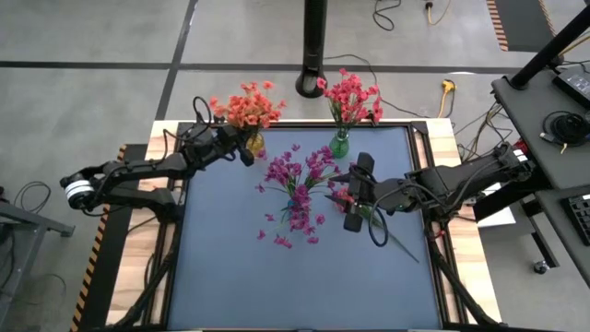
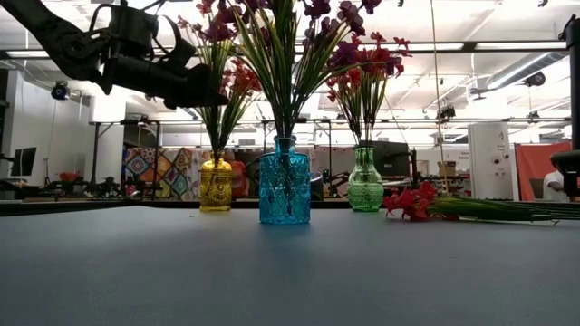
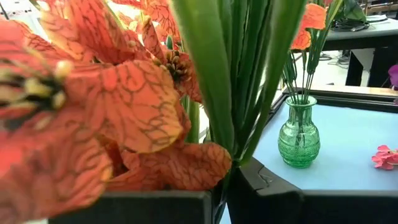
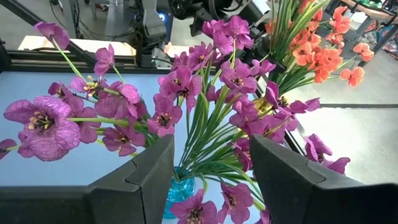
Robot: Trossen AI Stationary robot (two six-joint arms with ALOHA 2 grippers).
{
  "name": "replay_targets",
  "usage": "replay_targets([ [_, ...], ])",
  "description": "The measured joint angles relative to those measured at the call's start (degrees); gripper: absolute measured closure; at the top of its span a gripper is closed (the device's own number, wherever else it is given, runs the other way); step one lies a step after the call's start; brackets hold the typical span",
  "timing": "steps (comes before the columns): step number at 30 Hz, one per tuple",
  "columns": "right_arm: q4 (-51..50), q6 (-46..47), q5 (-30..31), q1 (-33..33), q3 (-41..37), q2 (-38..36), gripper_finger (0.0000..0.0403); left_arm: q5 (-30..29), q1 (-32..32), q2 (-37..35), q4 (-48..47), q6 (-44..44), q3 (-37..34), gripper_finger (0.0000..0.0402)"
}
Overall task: Sort flowers into vase by color
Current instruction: Put the orange flower into the yellow vase
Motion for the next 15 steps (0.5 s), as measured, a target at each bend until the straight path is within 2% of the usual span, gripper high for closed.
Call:
replay_targets([
  [15, 0.04, 0.55, -0.02, 0.01, -0.38, 0.00, 0.0199, -0.02, 0.00, 0.00, 0.22, -0.22, -0.78, 0.0401],
])
